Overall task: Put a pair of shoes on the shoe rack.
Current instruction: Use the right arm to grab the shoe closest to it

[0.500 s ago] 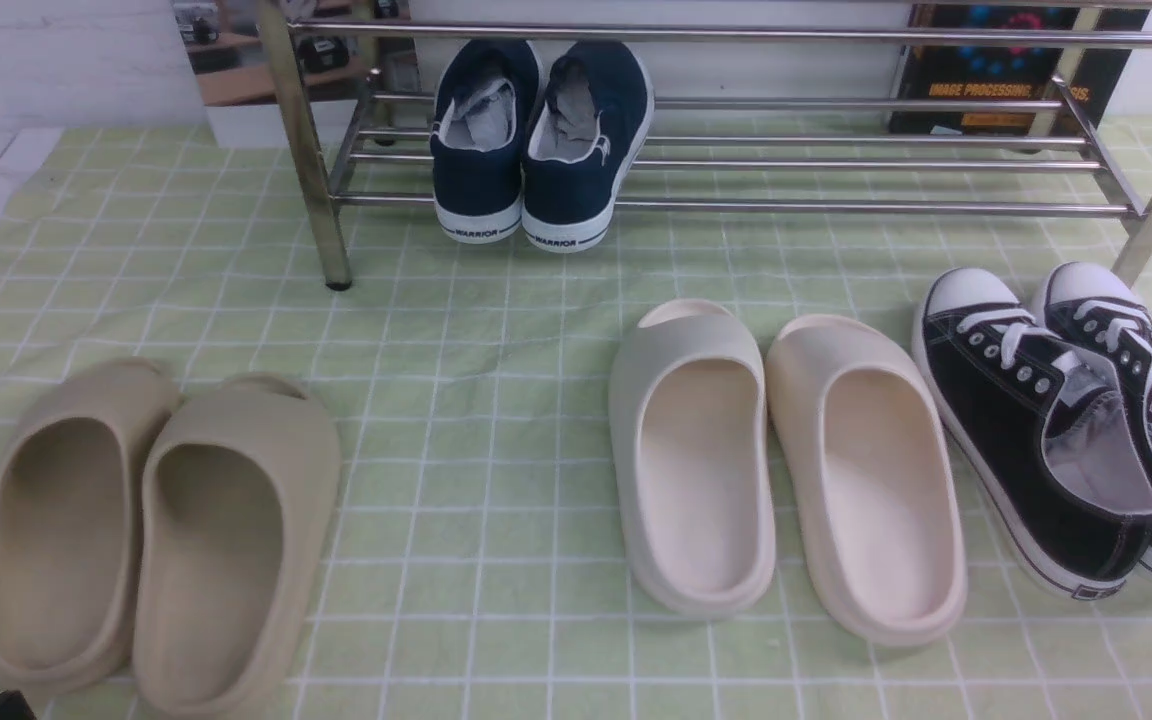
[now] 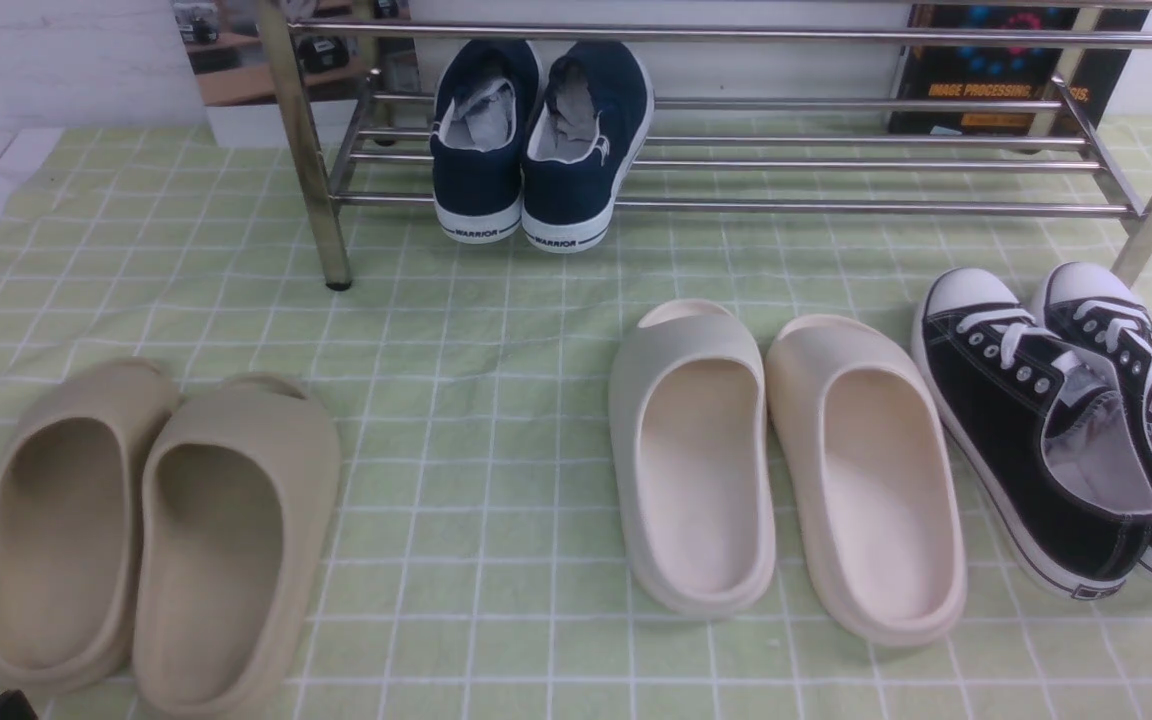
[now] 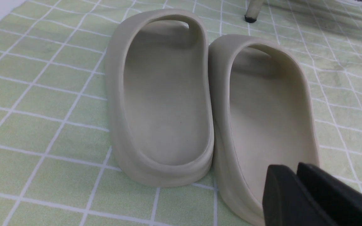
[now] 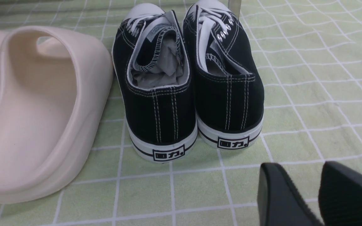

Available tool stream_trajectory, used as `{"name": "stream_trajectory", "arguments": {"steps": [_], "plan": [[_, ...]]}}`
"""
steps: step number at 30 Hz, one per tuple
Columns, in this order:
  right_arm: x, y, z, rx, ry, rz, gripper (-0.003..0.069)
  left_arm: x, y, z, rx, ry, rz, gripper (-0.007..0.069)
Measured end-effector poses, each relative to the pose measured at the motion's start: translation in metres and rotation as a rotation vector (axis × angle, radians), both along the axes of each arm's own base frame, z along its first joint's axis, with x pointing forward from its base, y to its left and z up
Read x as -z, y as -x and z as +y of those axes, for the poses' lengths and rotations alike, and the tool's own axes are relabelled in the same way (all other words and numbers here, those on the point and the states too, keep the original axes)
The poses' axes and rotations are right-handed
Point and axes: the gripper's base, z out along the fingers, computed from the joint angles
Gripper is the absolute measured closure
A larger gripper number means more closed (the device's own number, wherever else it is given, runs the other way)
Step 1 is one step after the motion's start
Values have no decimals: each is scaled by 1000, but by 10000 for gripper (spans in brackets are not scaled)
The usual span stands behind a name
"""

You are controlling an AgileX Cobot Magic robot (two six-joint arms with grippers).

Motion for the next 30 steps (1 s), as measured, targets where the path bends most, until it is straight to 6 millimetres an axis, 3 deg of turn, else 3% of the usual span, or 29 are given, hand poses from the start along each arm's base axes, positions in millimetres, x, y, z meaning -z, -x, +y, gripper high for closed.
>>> {"name": "stream_trajectory", "arguments": {"steps": [3,11,15,20,25,28,29,30], "plan": [[0,0,2,-2,-65,-5,419,0,0,0,0,0,0,546],[-3,-1,20,-4,-783,-13,419,0,0,0,0,0,0,543],[-5,-1,24,-14,-930,-12,419,0,0,0,0,0,0,538],[-9,-2,21,-10,-884,-68,419,0,0,0,0,0,0,532],[-15,-2,19,-48,-708,-123,419,0,0,0,0,0,0,529],[-36,0,19,-97,-563,-189,421,0,0,0,0,0,0,524],[-58,1,18,-118,-460,-231,437,0,0,0,0,0,0,522],[-65,1,18,-123,-417,-238,447,0,0,0,0,0,0,522]]}}
